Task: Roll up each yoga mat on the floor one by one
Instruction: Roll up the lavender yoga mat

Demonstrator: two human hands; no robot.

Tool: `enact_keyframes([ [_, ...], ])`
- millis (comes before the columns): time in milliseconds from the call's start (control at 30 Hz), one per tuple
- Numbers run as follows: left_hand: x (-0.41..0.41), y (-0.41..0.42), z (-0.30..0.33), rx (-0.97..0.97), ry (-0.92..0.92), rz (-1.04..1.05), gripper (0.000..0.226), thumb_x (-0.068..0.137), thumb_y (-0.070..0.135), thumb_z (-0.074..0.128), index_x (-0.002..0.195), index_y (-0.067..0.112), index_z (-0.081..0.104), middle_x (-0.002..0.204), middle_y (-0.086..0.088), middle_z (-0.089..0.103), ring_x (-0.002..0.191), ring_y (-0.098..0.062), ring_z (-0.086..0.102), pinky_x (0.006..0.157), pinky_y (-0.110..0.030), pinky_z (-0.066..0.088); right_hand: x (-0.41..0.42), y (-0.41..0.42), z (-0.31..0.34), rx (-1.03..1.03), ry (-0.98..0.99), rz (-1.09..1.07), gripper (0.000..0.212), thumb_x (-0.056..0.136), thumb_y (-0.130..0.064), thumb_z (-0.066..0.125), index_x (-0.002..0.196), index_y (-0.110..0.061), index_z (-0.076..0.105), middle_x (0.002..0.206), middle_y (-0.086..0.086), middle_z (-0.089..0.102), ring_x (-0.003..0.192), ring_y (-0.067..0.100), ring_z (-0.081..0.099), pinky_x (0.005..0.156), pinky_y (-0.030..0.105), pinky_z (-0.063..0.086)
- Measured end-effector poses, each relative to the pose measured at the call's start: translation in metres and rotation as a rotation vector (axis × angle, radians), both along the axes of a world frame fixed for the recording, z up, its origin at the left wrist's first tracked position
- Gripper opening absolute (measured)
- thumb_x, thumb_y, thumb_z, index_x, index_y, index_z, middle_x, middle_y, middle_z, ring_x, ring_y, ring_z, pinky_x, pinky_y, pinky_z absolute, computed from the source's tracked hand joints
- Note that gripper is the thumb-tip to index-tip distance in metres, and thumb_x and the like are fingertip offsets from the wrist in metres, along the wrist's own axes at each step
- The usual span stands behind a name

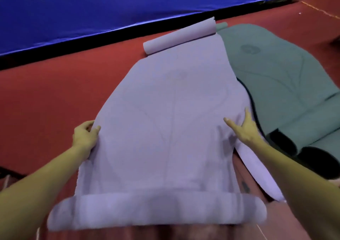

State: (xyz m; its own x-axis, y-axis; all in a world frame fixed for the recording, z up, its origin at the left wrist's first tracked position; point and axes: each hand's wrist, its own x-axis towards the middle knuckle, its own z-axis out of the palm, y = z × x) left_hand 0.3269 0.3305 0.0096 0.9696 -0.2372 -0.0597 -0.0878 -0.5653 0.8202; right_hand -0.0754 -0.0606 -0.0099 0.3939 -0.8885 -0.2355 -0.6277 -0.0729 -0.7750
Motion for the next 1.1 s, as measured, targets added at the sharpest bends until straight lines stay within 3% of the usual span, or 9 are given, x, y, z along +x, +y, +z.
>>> enact_keyframes([
  [167,-0.004,0.042,-0.057,-0.100,0.103,0.062,0.024,0.099,0.008,0.068,0.123,0.012,0.072,0.099,-0.007,0.073,0.092,-0.024,0.066,0.093,-0.041,0.054,0.031,0.023,-0.048,0.069,0.136,0.007,0.115,0.084,-0.060,0.079,0.168,-0.026,0.009,0.164,0.025,0.033,0.149,0.043,0.036,0.122,0.049,0.032],
  [333,-0.006,0.105,-0.107,-0.113,0.143,0.187,0.013,0.098,0.008,0.069,0.108,0.017,0.072,0.091,-0.008,0.074,0.085,-0.025,0.066,0.089,-0.045,0.055,0.074,0.045,-0.074,-0.102,0.321,0.094,0.084,0.097,-0.057,0.063,0.165,-0.035,0.018,0.139,0.037,0.041,0.123,0.051,0.051,0.107,0.054,0.043],
  [500,-0.040,0.178,-0.136,-0.095,0.183,0.522,0.014,0.097,0.005,0.069,0.111,0.008,0.068,0.097,-0.014,0.066,0.091,-0.026,0.060,0.089,-0.040,0.048,0.162,0.074,-0.058,-0.223,0.375,0.288,0.068,0.106,-0.047,0.052,0.165,-0.038,0.018,0.141,0.025,0.036,0.107,0.050,0.060,0.100,0.053,0.046],
  [600,-0.068,0.206,-0.160,-0.008,0.278,0.655,0.014,0.093,0.010,0.073,0.107,0.010,0.073,0.102,-0.015,0.072,0.092,-0.035,0.066,0.094,-0.045,0.055,0.188,0.087,-0.049,-0.283,0.429,0.378,0.065,0.107,-0.045,0.051,0.163,-0.040,0.018,0.134,0.022,0.039,0.099,0.046,0.062,0.095,0.052,0.049],
  [733,-0.103,0.184,-0.166,-0.076,0.329,0.561,0.006,0.092,0.001,0.072,0.097,0.005,0.072,0.092,-0.016,0.069,0.082,-0.028,0.061,0.066,-0.029,0.052,0.149,0.060,-0.061,-0.222,0.588,0.326,0.056,0.103,-0.043,0.050,0.155,-0.043,0.029,0.138,0.024,0.040,0.111,0.046,0.060,0.101,0.054,0.047],
  [867,-0.114,0.150,-0.168,-0.104,0.460,0.442,0.006,0.091,-0.002,0.070,0.089,0.003,0.070,0.086,-0.017,0.071,0.078,-0.029,0.062,0.075,-0.036,0.050,0.095,0.005,-0.110,-0.071,0.820,0.261,0.048,0.087,-0.039,0.049,0.134,-0.033,0.046,0.138,0.018,0.050,0.116,0.044,0.053,0.098,0.055,0.046],
  [933,-0.112,0.152,-0.169,-0.113,0.454,0.449,0.005,0.092,-0.003,0.068,0.090,0.001,0.070,0.084,-0.016,0.070,0.079,-0.028,0.060,0.075,-0.038,0.049,0.089,-0.008,-0.134,-0.068,0.891,0.302,0.062,0.077,-0.048,0.047,0.134,-0.025,0.052,0.139,0.015,0.055,0.124,0.043,0.055,0.105,0.055,0.047],
  [1000,-0.113,0.165,-0.170,-0.128,0.426,0.502,0.006,0.093,-0.002,0.067,0.092,0.002,0.070,0.085,-0.016,0.071,0.080,-0.027,0.060,0.076,-0.037,0.049,0.097,0.011,-0.129,-0.068,0.867,0.326,0.063,0.080,-0.047,0.049,0.138,-0.021,0.055,0.142,0.017,0.054,0.130,0.042,0.053,0.109,0.054,0.046],
  [1100,-0.114,0.186,-0.165,-0.148,0.375,0.635,0.005,0.094,0.001,0.069,0.098,0.004,0.071,0.097,-0.018,0.072,0.087,-0.029,0.064,0.087,-0.042,0.053,0.125,0.058,-0.097,-0.116,0.782,0.372,0.045,0.095,-0.031,0.049,0.140,-0.026,0.050,0.140,0.017,0.046,0.124,0.040,0.055,0.104,0.052,0.045],
])
